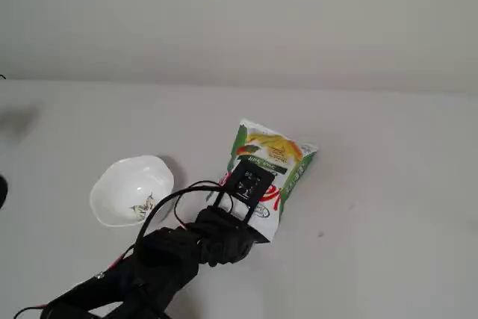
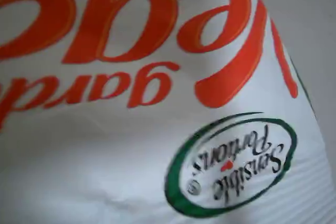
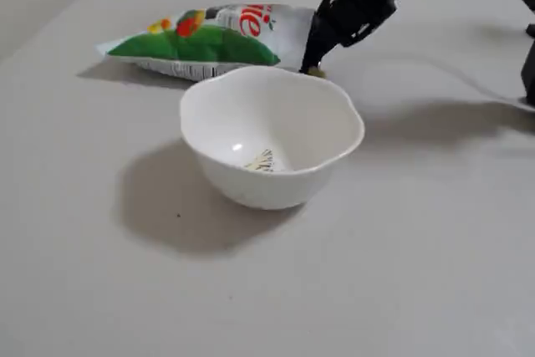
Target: Pick up veggie straw from inside of open veggie straw packet and place it inside the bowl on the left side of the veggie straw packet
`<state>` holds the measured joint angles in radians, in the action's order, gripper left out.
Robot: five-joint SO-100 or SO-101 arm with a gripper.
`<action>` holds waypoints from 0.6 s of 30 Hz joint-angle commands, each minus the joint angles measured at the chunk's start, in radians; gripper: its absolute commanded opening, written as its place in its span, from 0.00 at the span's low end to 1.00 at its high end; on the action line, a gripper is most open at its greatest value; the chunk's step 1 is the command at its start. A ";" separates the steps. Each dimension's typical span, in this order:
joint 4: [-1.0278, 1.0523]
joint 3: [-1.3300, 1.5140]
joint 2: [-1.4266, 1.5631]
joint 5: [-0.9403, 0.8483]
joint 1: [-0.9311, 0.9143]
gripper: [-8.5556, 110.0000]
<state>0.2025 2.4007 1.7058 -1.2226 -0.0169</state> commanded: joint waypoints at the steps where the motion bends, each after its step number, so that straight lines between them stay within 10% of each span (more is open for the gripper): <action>1: -0.023 -0.063 0.003 -0.014 -0.015 0.11; 18: 0.210 -0.064 0.183 -0.008 0.005 0.07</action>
<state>0.3175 2.3945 1.7610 -1.2226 -0.0169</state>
